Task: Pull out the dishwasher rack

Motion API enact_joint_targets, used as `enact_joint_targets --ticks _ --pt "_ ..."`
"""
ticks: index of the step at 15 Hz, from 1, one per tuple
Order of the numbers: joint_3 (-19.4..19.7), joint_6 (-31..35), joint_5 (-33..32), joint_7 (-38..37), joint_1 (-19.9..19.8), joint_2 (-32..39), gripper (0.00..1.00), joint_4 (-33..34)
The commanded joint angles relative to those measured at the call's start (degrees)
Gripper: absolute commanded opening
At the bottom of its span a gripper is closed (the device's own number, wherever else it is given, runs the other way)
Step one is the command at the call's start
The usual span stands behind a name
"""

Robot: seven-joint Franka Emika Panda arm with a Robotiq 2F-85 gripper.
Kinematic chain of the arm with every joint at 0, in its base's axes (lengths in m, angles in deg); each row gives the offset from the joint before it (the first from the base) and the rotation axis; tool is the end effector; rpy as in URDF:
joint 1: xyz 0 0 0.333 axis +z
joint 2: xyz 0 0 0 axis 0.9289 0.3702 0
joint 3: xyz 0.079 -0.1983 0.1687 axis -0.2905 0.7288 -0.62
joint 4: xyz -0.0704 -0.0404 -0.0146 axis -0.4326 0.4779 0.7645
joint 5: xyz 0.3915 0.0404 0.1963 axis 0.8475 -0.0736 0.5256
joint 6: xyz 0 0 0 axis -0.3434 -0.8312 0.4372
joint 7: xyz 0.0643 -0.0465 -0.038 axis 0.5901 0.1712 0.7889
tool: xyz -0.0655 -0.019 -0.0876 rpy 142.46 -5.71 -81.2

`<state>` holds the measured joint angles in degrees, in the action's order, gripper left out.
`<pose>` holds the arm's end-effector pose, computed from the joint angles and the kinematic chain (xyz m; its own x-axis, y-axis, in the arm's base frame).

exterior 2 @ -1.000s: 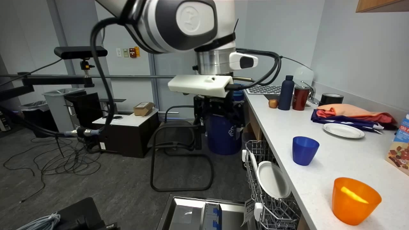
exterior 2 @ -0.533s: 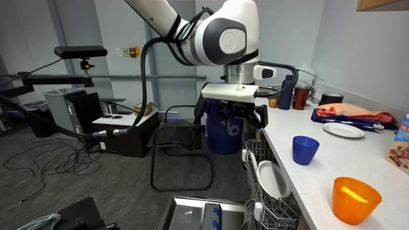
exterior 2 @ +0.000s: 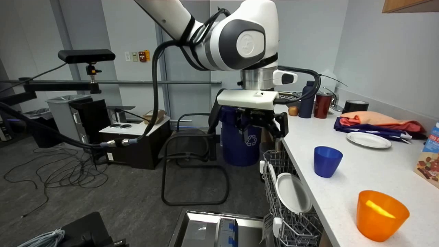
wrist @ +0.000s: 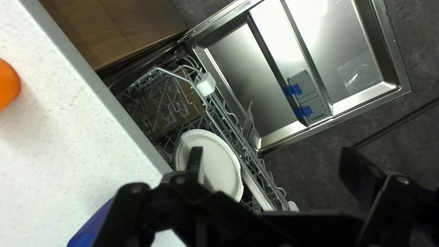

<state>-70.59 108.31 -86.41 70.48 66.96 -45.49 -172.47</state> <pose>0.5990 -0.0817 0.2977 0.9802 0.1712 0.0994 0.1657 -0.9843 0.0612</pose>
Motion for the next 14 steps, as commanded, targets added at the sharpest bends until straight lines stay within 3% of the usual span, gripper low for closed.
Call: enact_joint_targets --ticks 1,8,14 --pt "-1.30 1.13 -1.35 -1.51 -1.02 0.90 1.00 0.20" --pt "-2.12 1.41 -1.75 -0.19 -1.01 3.56 1.00 1.11" --pt "-2.85 12.62 -3.38 0.88 -1.33 6.21 1.00 -0.12"
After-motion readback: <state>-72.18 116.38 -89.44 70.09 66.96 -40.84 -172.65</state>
